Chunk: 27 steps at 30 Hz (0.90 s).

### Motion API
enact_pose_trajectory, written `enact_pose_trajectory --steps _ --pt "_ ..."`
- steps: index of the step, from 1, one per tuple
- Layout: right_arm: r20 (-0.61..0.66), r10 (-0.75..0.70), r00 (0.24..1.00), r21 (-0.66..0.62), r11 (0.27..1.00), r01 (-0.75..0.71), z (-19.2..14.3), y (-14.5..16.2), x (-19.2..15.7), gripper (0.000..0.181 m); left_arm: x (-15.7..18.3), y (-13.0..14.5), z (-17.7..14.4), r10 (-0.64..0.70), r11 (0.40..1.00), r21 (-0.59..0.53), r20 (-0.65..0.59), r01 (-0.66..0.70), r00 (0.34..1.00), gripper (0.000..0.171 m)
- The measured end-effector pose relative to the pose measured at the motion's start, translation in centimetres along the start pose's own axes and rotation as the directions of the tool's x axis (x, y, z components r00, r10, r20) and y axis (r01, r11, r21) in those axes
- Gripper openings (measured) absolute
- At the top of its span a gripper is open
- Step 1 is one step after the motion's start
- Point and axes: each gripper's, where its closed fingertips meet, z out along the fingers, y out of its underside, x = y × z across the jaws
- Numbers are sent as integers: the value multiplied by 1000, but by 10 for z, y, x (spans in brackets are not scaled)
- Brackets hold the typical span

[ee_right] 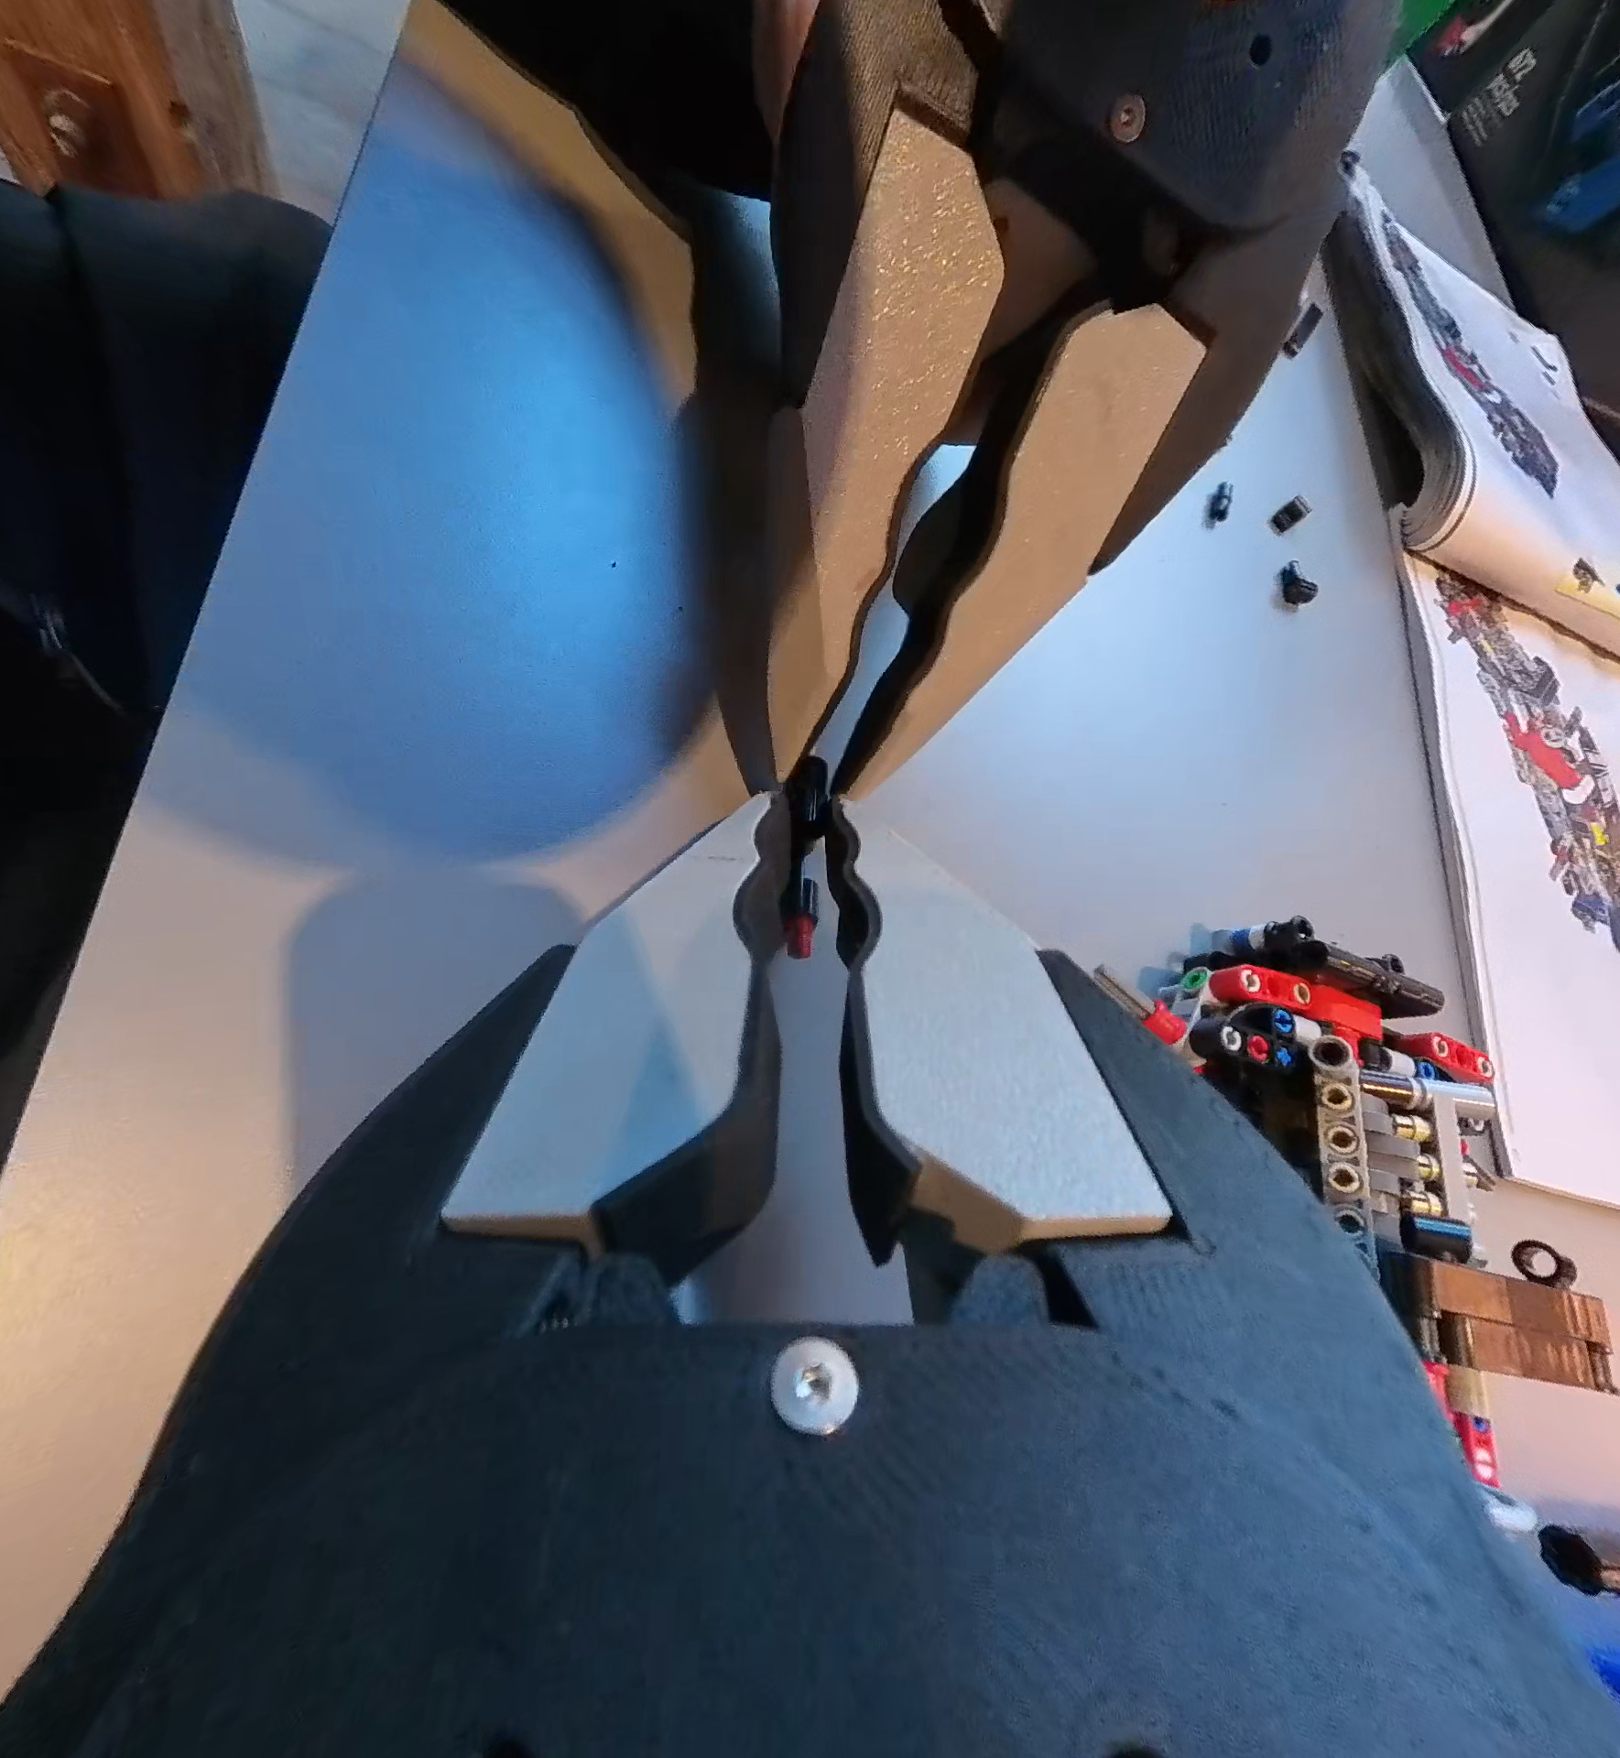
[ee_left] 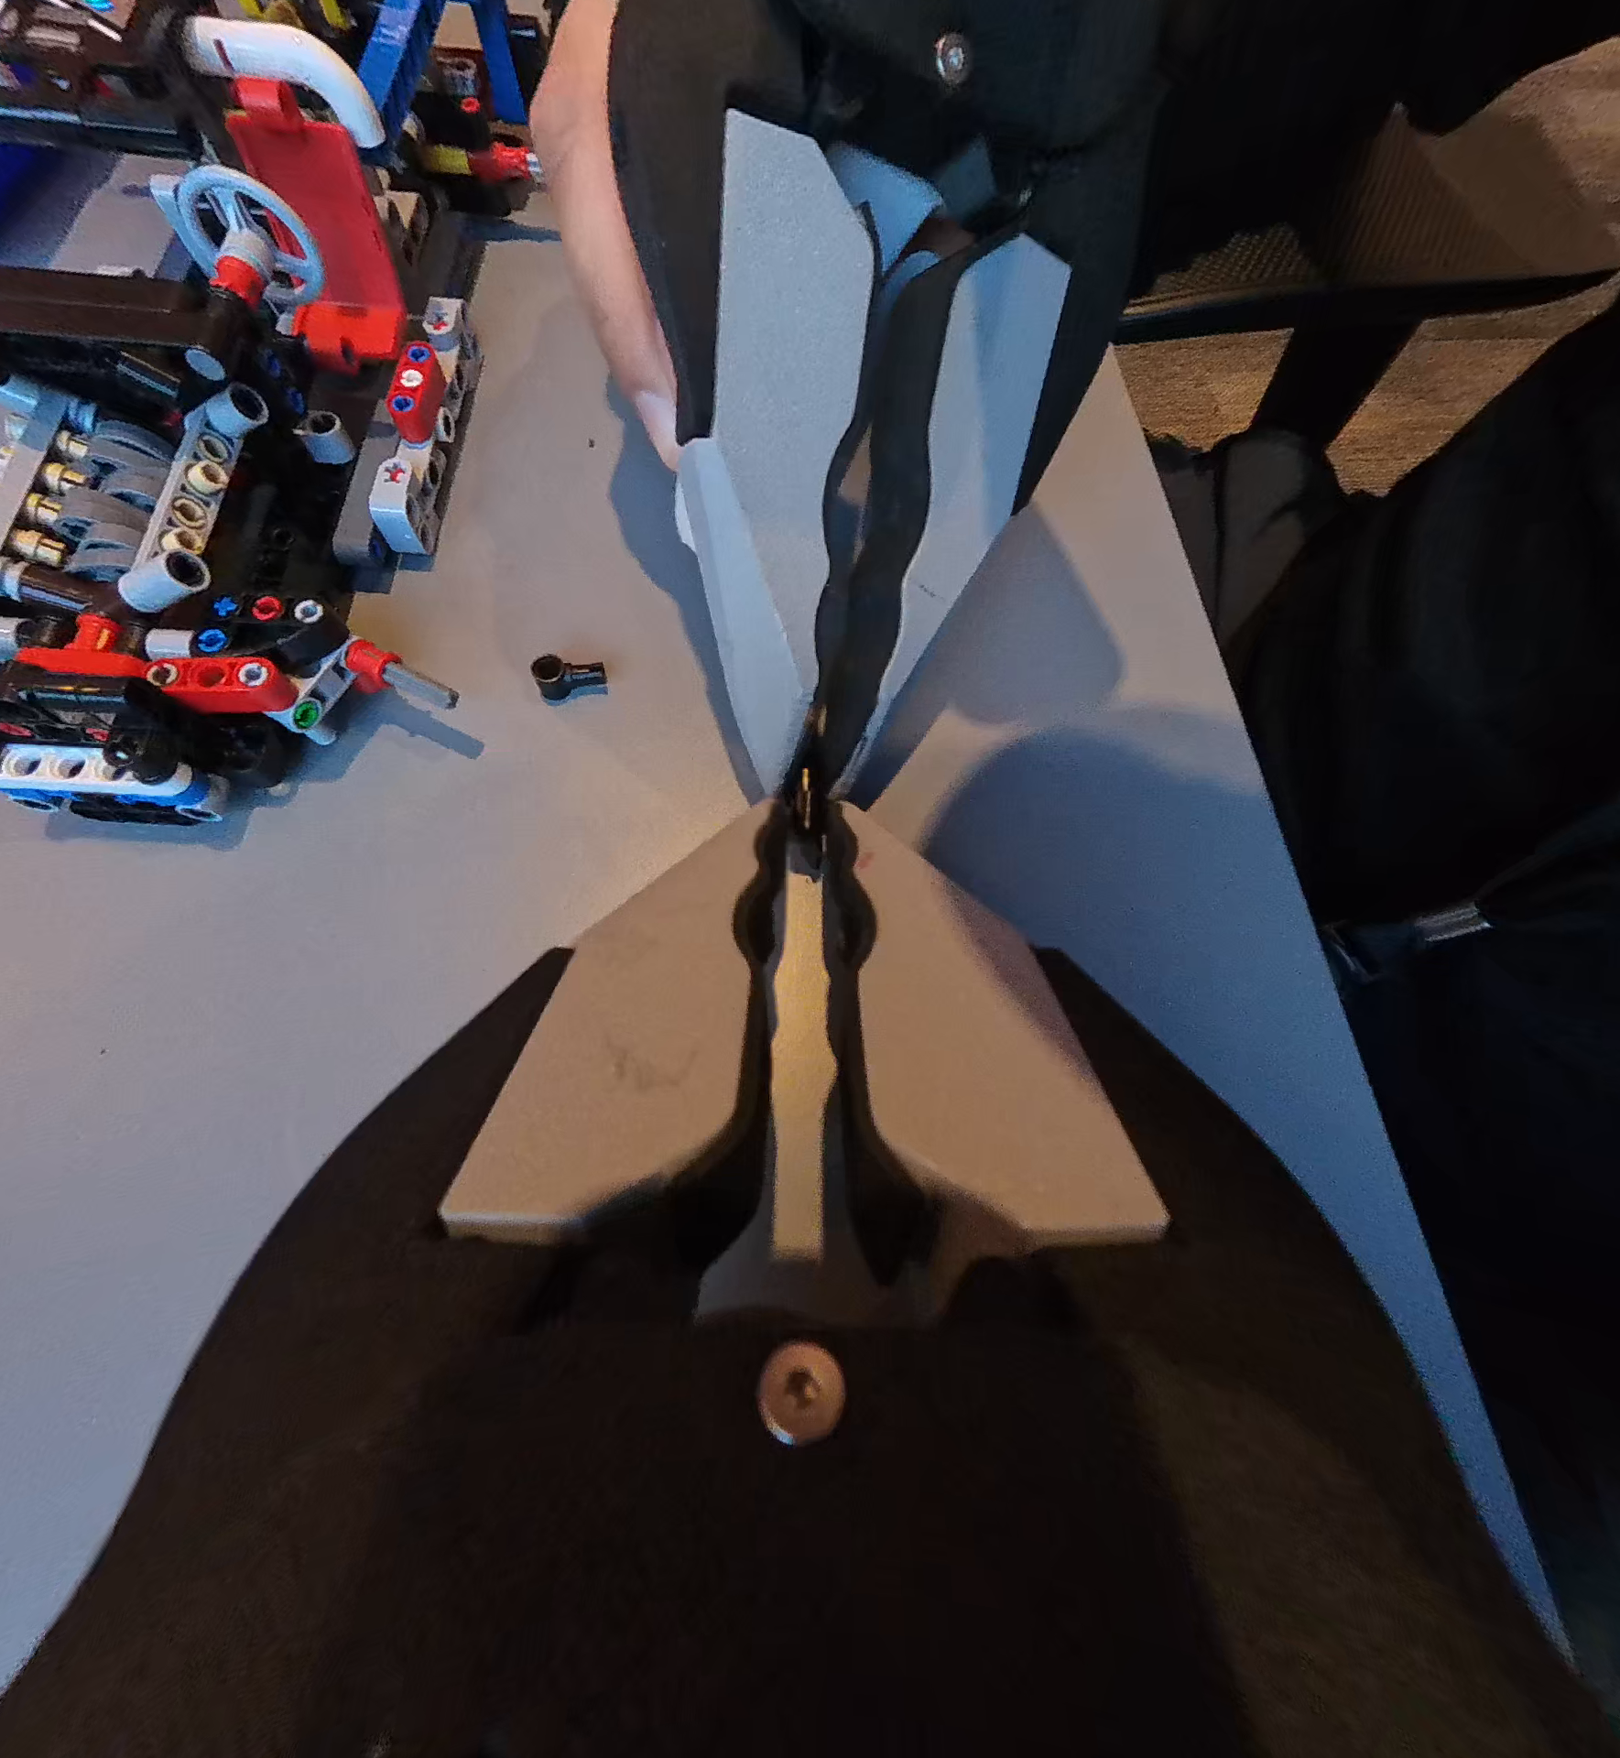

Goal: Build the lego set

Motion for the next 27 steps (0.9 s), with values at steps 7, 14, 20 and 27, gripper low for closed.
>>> enact_pose_trajectory --steps 7,14,20,27 --pt "33 48 998 -10 999 -48 -2 2 -1 4 0 -2 2 -148 989 2 -43 148 988 3" --pt "-5 -20 1000 -12 1000 20 -3 2 -2 3 0 -2 3 -218 976 4 -66 218 974 3" --pt "111 144 983 -9 989 -144 -3 3 0 3 -2 -2 3 -151 989 9 -20 151 988 3" --pt "127 176 976 -9 984 -177 -2 3 0 4 -2 -1 3 -43 999 1 32 43 999 3"
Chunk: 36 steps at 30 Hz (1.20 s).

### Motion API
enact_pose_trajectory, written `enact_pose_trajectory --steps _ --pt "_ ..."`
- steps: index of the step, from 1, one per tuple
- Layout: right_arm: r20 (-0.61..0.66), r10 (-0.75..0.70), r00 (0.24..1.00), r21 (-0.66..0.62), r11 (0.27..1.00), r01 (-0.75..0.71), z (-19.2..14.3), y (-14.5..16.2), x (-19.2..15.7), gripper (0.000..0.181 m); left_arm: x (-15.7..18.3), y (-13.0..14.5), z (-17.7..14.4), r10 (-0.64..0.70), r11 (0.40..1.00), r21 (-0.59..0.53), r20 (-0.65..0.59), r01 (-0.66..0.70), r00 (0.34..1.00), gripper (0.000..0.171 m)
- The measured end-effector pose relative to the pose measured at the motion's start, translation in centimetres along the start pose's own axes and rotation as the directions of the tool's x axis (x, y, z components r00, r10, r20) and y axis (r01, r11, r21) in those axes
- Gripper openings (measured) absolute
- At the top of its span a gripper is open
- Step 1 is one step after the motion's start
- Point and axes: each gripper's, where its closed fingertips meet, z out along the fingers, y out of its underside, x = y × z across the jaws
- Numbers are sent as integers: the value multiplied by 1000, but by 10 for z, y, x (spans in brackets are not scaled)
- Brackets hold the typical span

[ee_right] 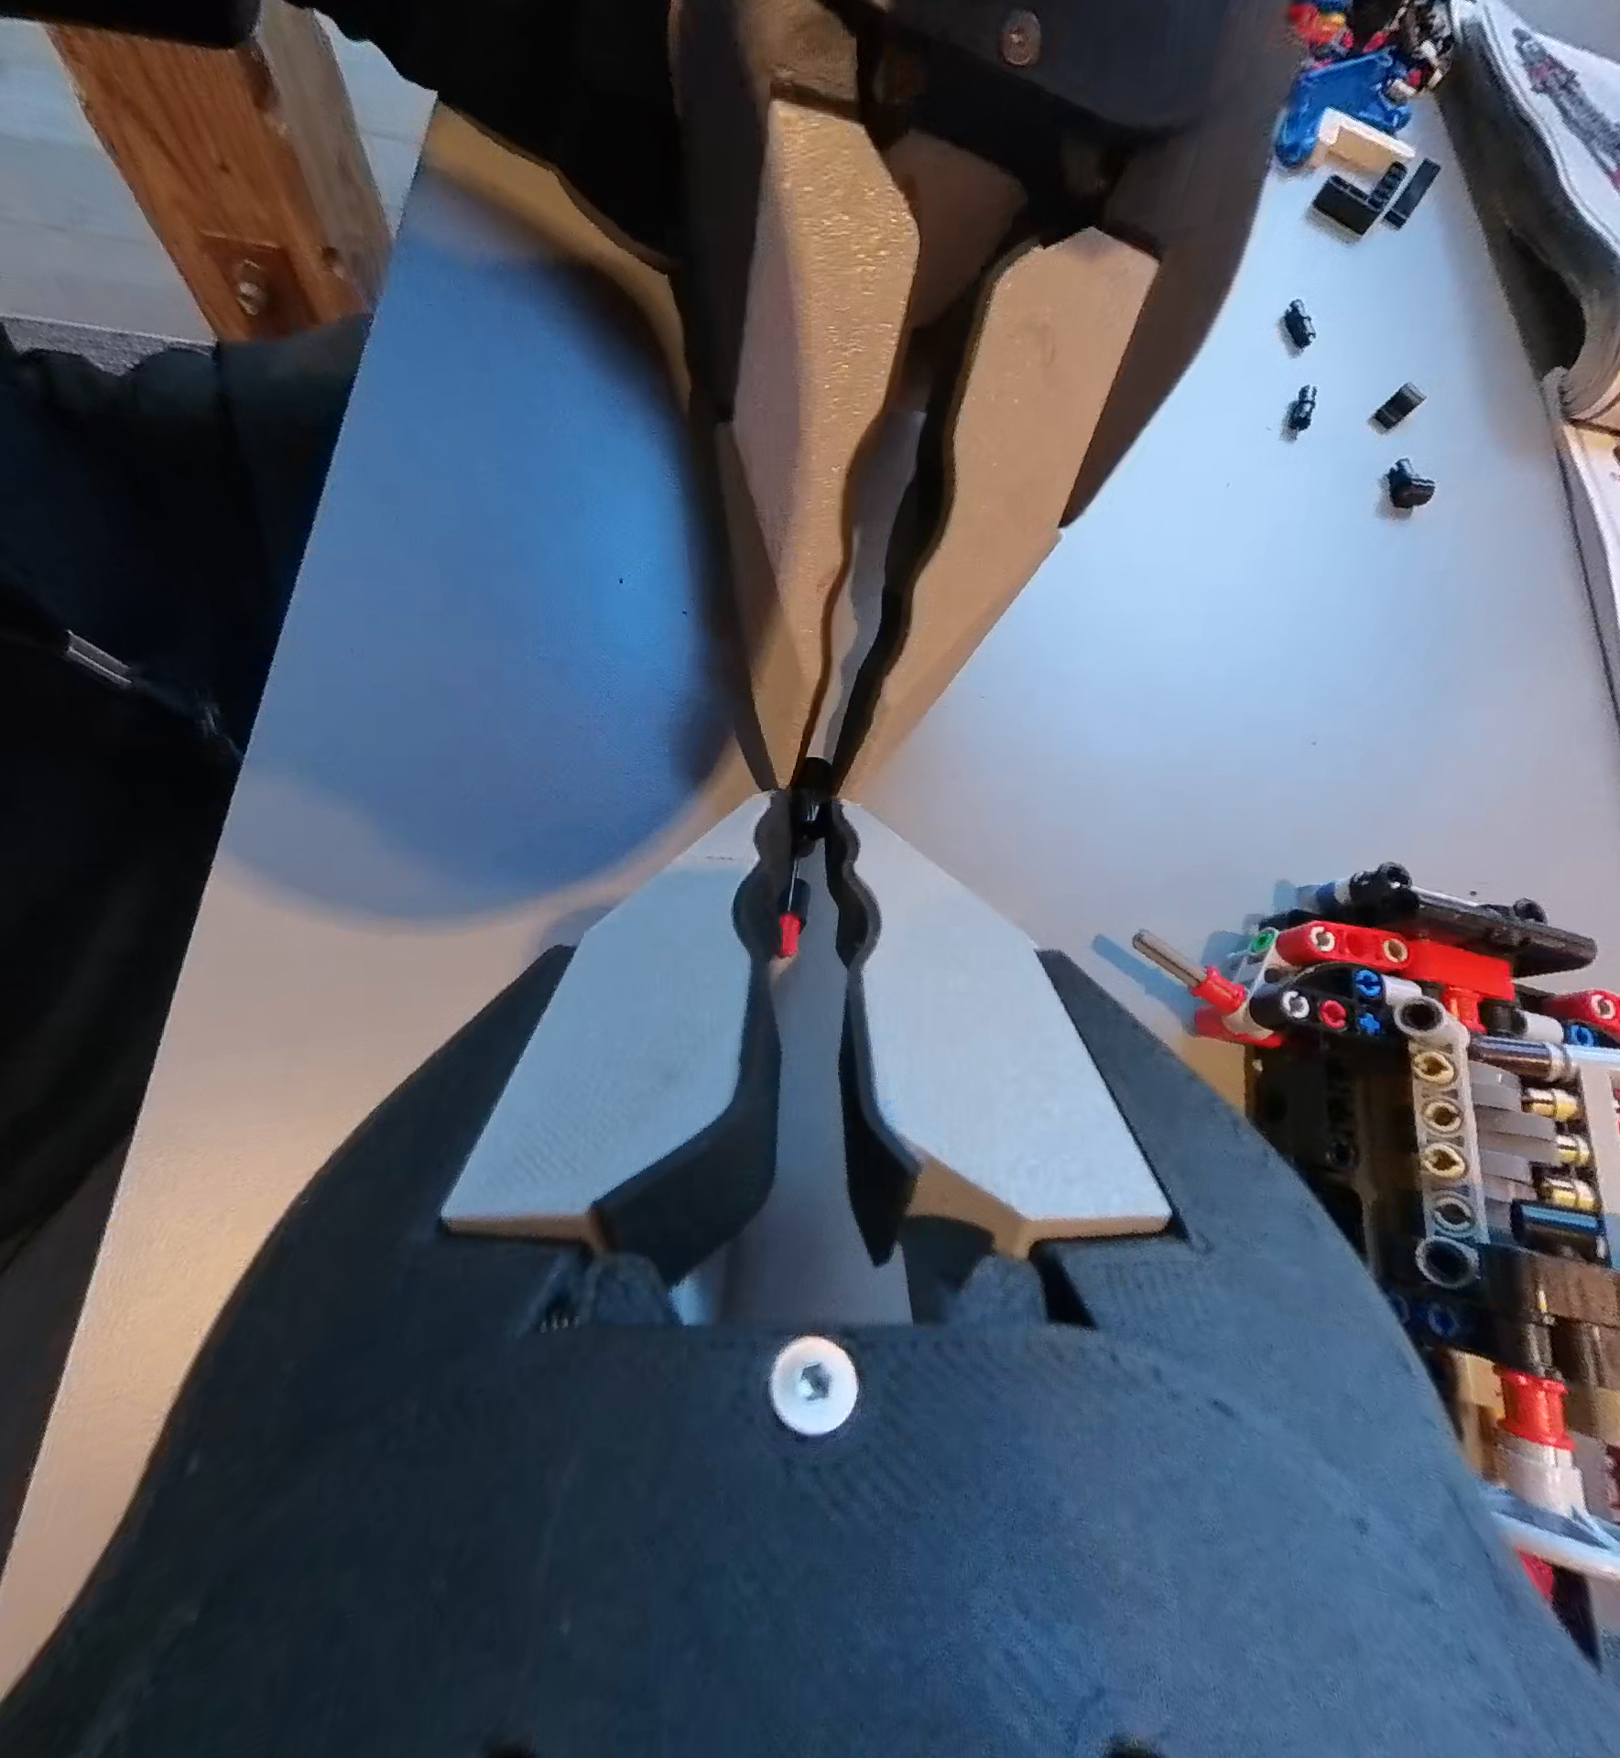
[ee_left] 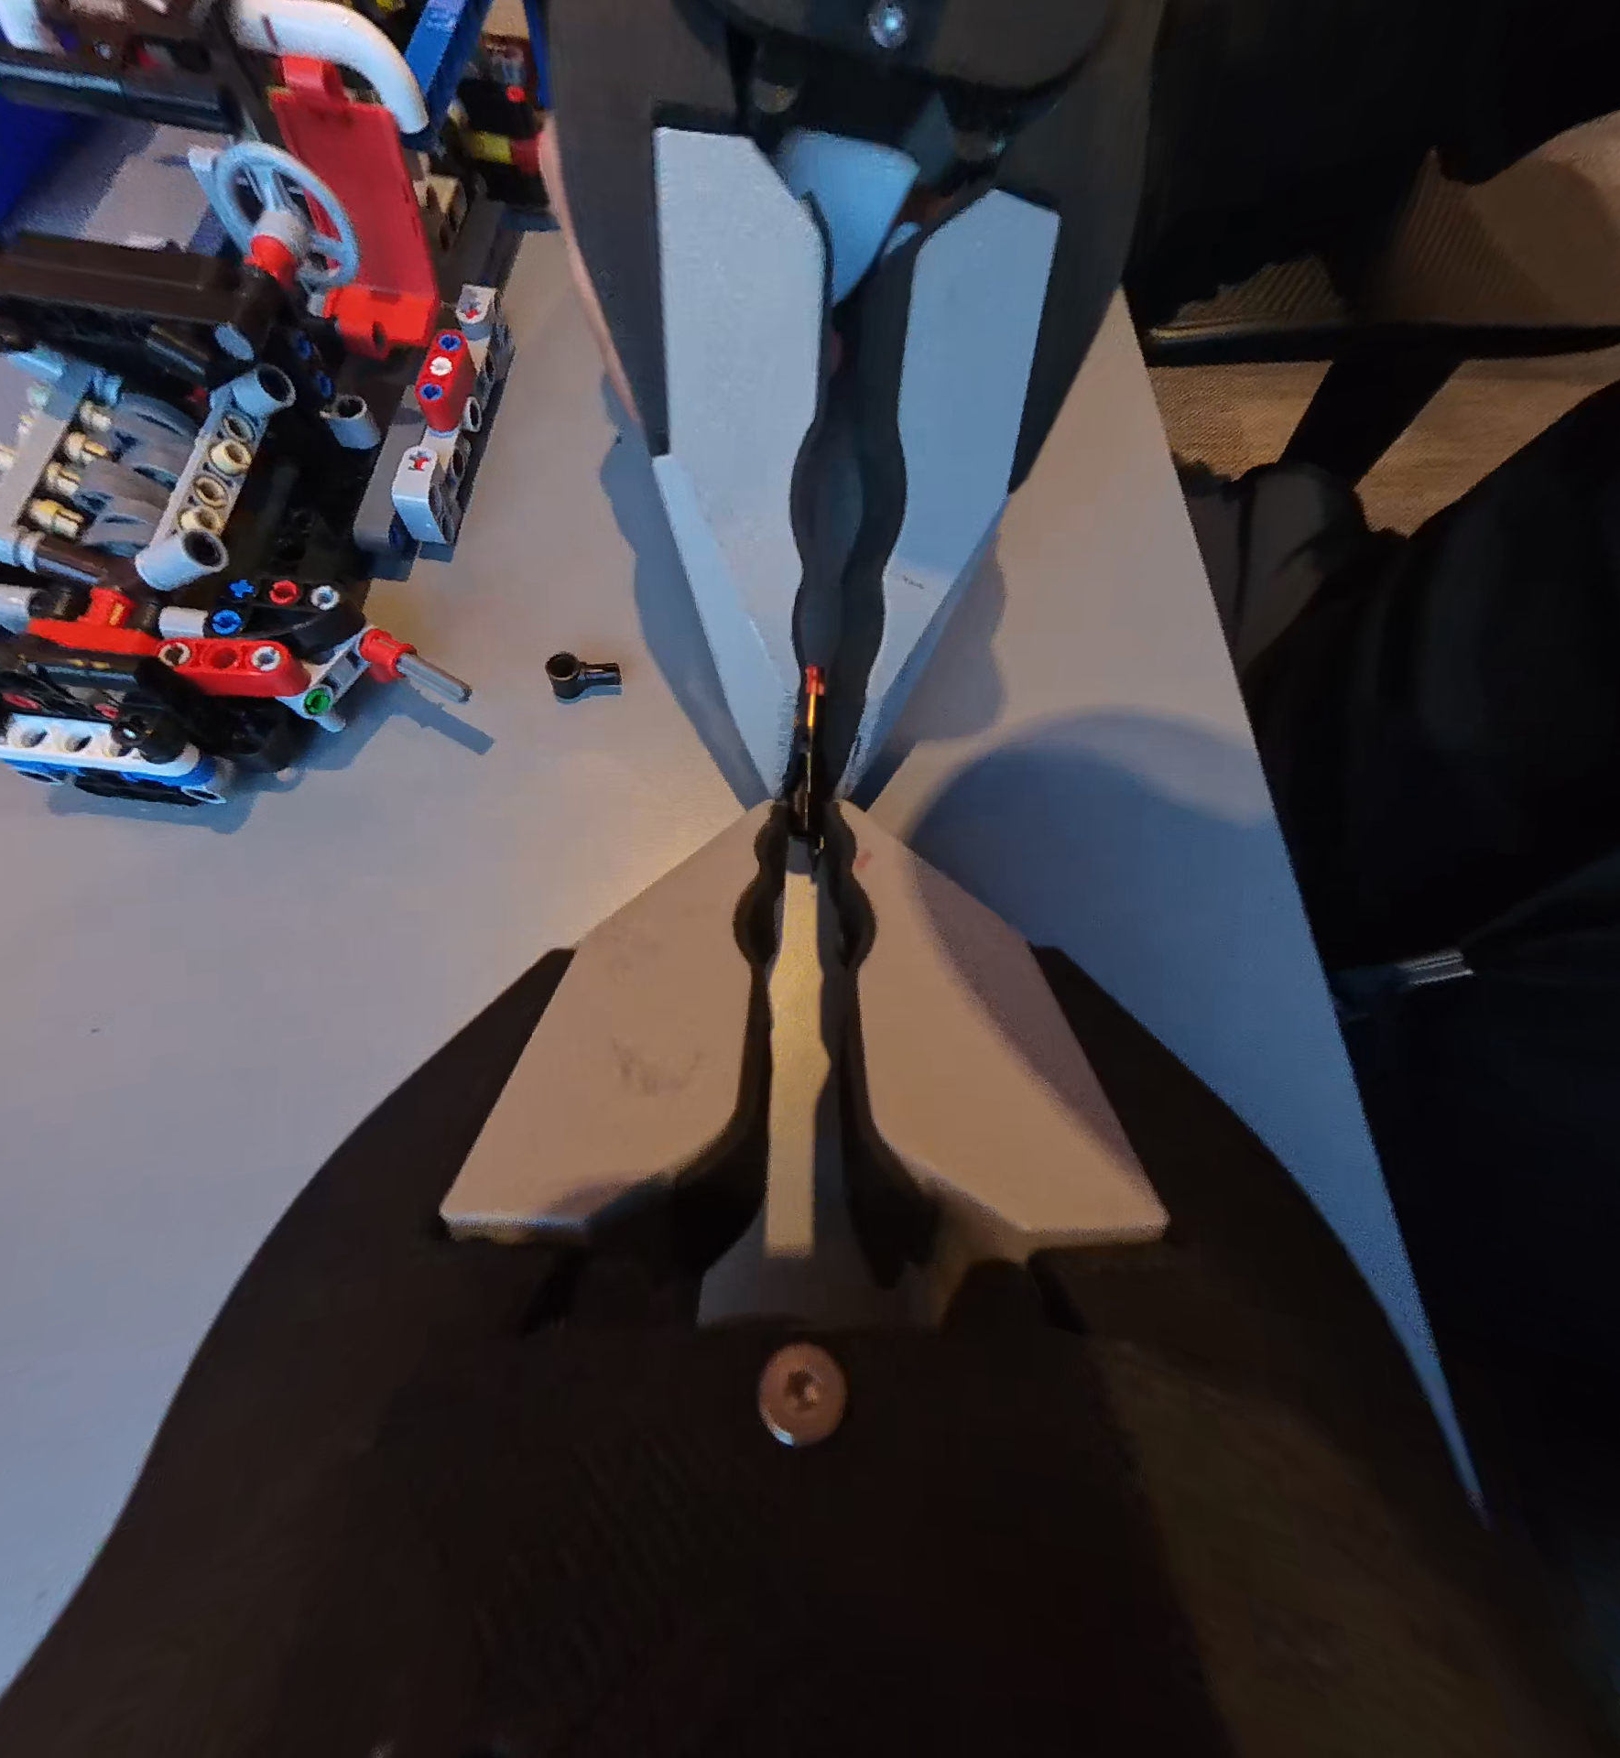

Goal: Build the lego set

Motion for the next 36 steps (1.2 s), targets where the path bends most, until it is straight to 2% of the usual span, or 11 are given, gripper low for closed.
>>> enact_pose_trajectory --steps 14,18,24,26,29,33,36 --pt "53 93 994 -4 996 -92 1 0 -1 4 1 2 0 146 989 -15 59 -145 988 3" --pt "45 85 995 -3 996 -85 1 0 -1 4 1 2 0 138 990 -13 51 -137 989 3" --pt "-28 16 999 3 1000 -16 -1 -1 2 3 -2 1 1 71 997 -9 24 -70 997 3" --pt "-75 -12 997 58 998 16 -8 -7 6 12 -2 1 1 71 997 -11 26 -71 997 4" --pt "-131 29 991 123 992 -13 -28 -9 19 15 -3 1 1 68 998 -12 27 -67 997 3" --pt "-126 113 986 19 994 -112 -37 21 33 19 -3 2 1 53 998 -14 18 -53 998 4" --pt "-145 111 983 -31 993 -117 -34 26 41 17 -2 6 4 59 997 -47 14 -58 998 10"
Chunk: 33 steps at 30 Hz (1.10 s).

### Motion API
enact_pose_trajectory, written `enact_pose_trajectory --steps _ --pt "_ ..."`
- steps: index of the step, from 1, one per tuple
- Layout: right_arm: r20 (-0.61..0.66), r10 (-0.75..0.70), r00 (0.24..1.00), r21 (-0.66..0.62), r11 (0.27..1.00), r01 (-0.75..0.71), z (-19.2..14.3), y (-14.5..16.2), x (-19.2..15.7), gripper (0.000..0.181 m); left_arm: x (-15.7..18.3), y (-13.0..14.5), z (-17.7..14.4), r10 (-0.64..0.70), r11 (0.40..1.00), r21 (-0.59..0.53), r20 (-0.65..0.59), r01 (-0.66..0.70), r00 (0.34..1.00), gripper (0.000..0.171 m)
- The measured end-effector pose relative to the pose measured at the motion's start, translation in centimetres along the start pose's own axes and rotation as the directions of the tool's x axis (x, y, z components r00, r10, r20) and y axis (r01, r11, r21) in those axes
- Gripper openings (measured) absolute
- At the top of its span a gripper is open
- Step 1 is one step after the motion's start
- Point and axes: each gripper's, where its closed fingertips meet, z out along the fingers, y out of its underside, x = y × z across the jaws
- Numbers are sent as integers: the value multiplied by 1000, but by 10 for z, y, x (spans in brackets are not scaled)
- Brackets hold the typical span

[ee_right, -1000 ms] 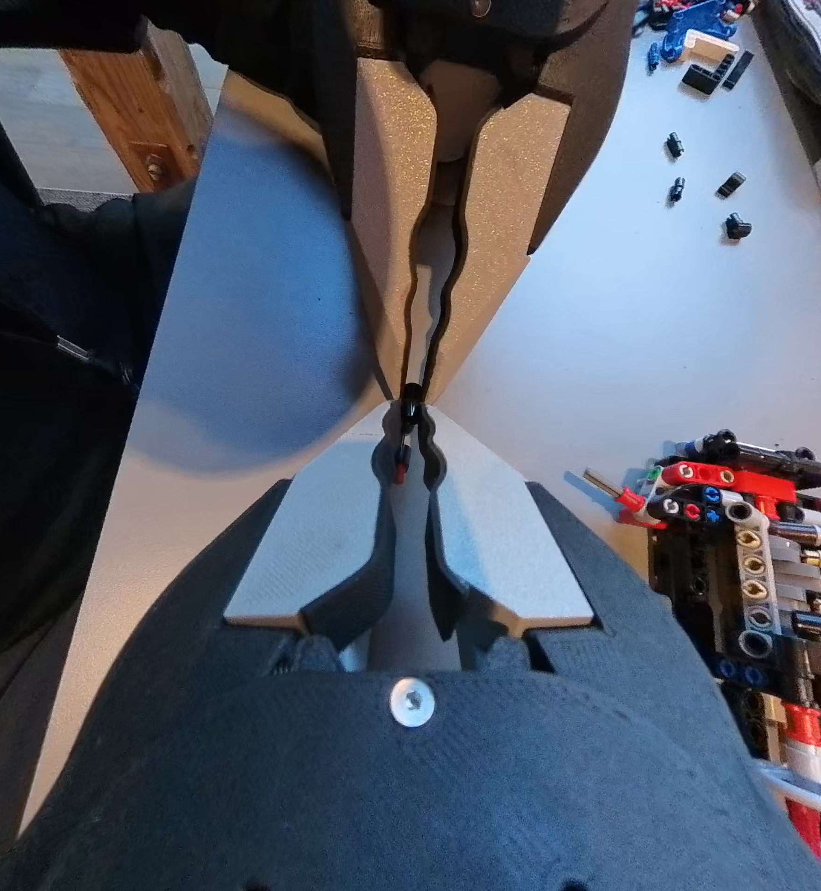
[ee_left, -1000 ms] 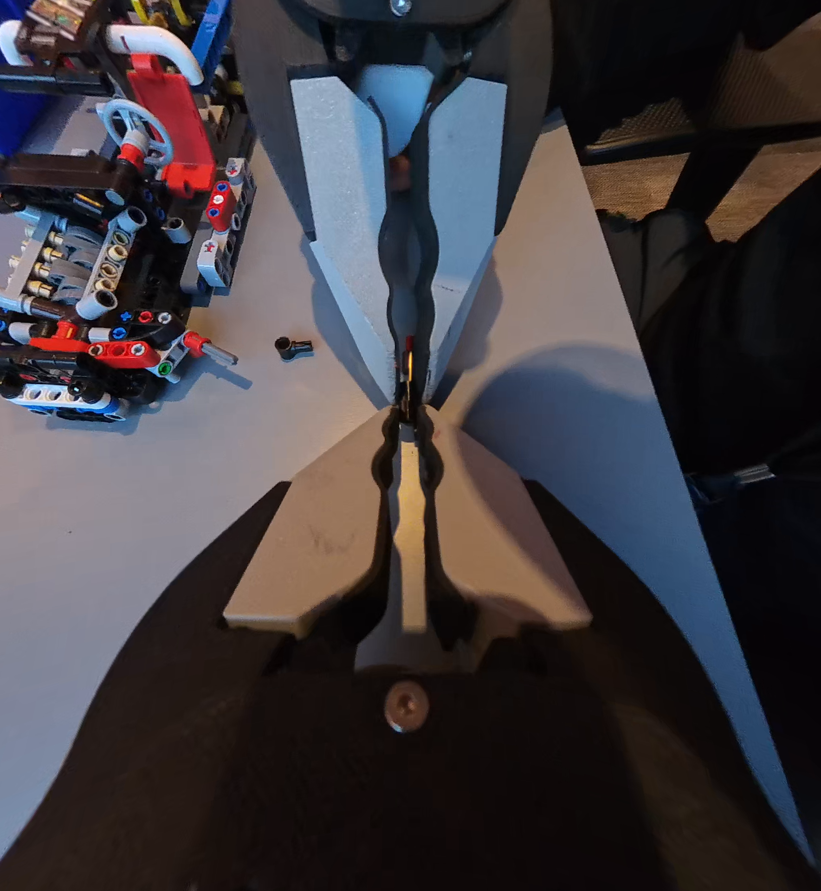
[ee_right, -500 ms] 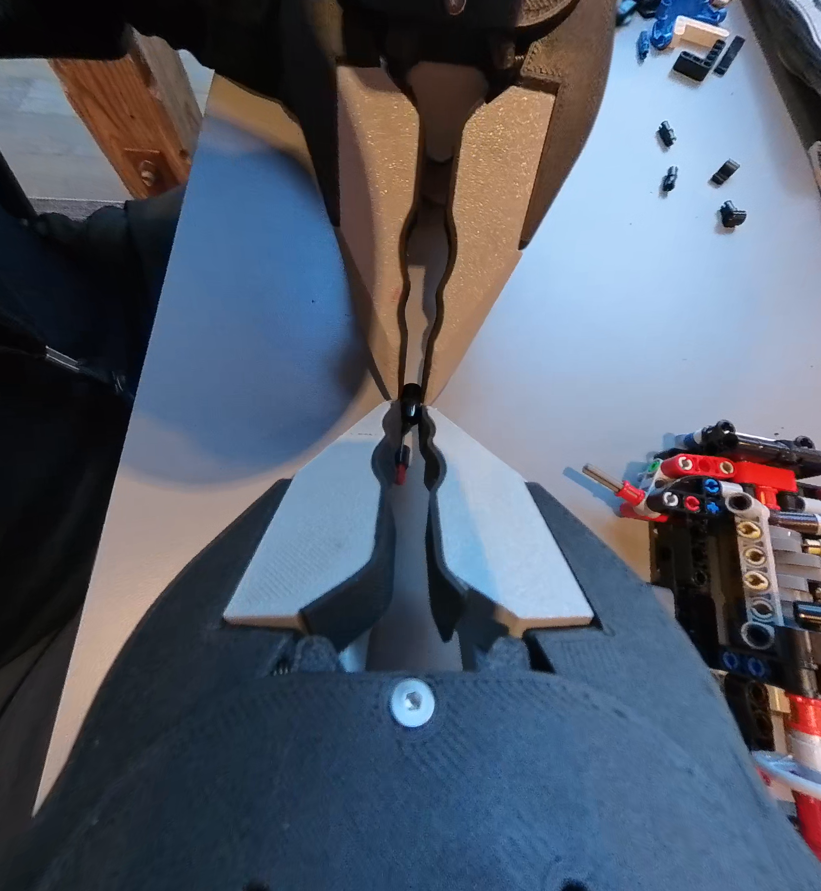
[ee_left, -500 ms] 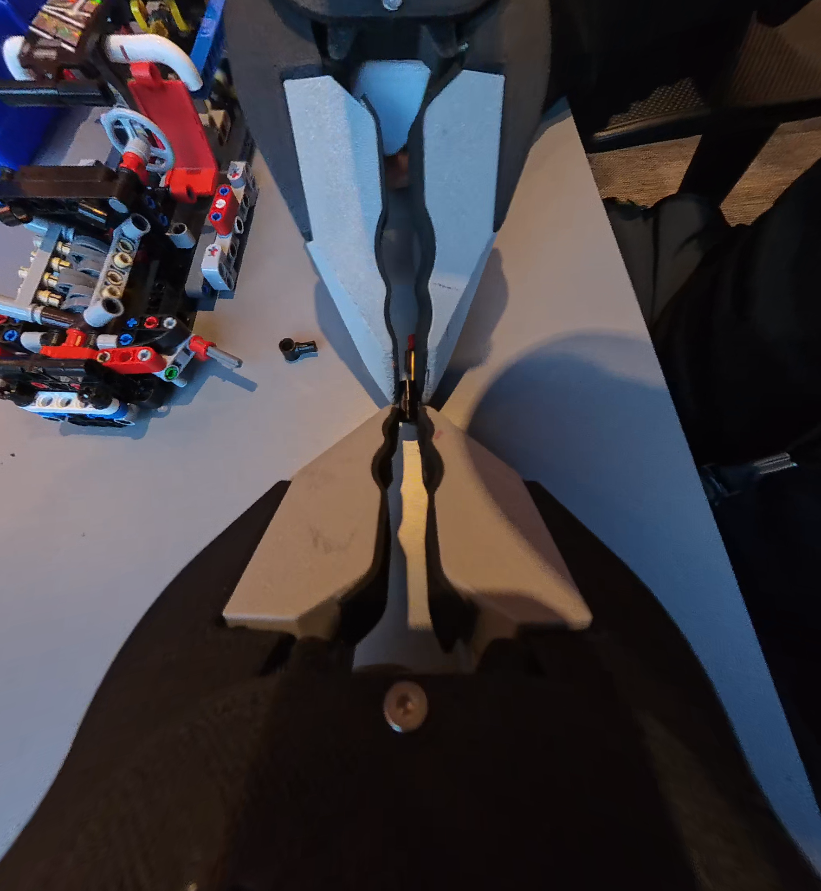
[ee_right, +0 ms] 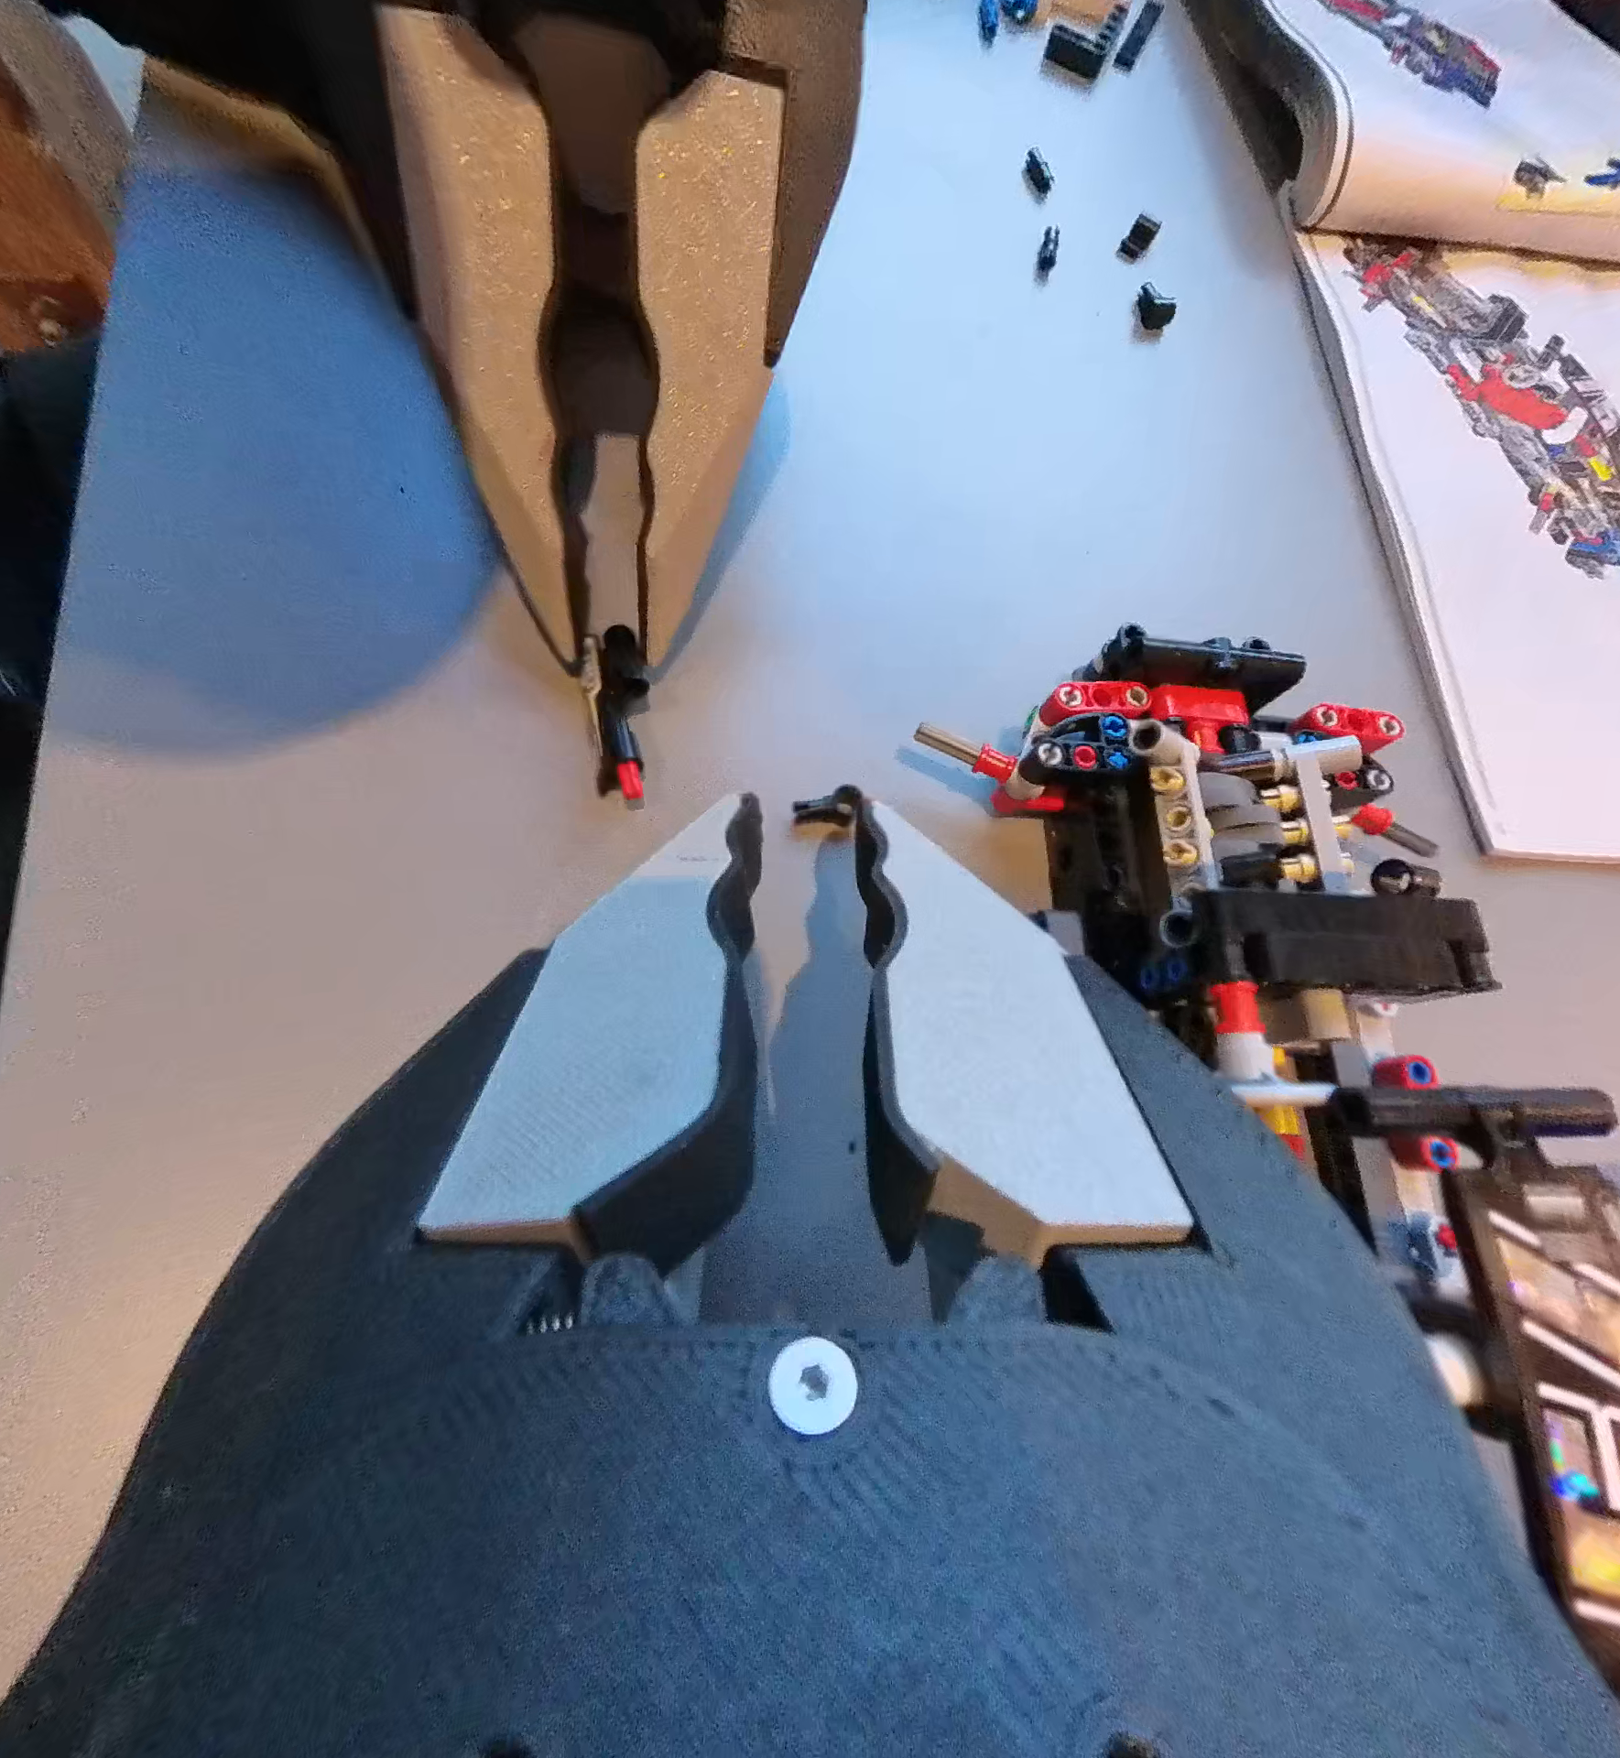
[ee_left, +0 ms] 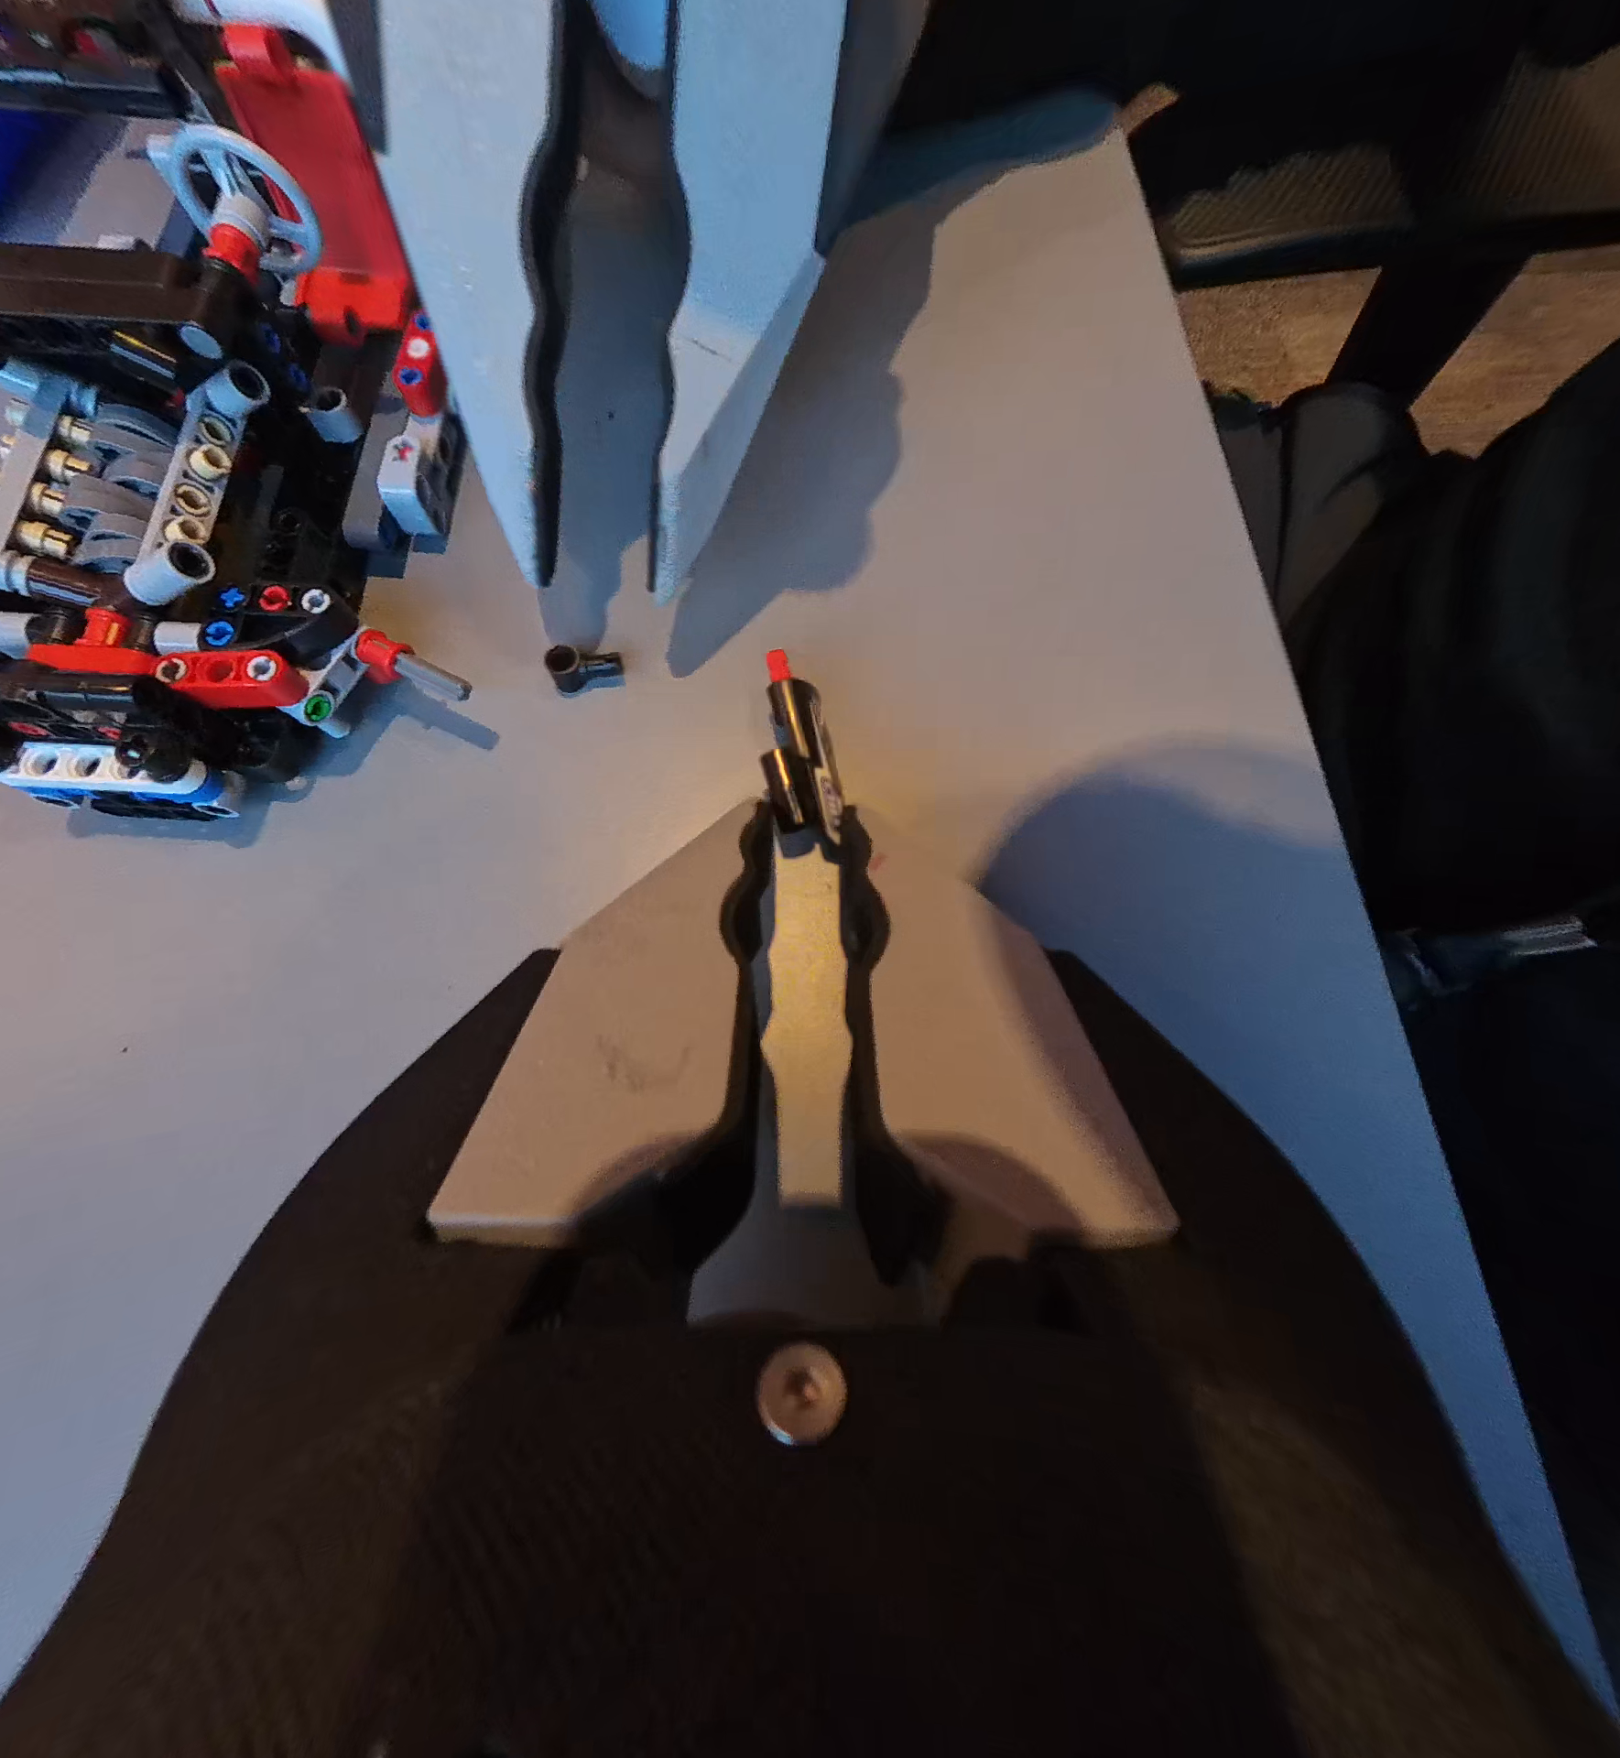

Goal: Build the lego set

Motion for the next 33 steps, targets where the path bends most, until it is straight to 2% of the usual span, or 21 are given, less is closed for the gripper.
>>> enact_pose_trajectory --steps 6,10,16,19,23,27,30,33 --pt "-11 -20 1000 -126 992 19 15 12 5 18 -2 2 4 11 999 -30 29 -11 1000 12" --pt "11 -5 1000 -122 993 7 15 12 0 16 -7 1 4 -13 1000 -25 51 14 999 11" --pt "104 3 995 -132 991 11 8 11 -29 9 -9 0 2 -13 1000 -13 67 14 998 8" --pt "53 -31 998 -121 992 38 3 7 -22 5 -9 -1 1 22 1000 -5 82 -22 996 7" --pt "36 7 999 -118 993 -3 6 4 -8 14 -10 -1 1 47 999 -8 100 -46 994 6" --pt "33 -26 999 -139 990 30 15 10 -8 15 -12 -3 0 79 997 -3 129 -79 988 5" --pt "39 -34 999 -112 993 39 18 9 -9 5 -13 -2 -1 123 992 -12 153 -123 981 5" --pt "43 -49 998 -94 994 52 19 7 -10 5 -12 -2 -1 183 983 -24 179 -182 967 4"
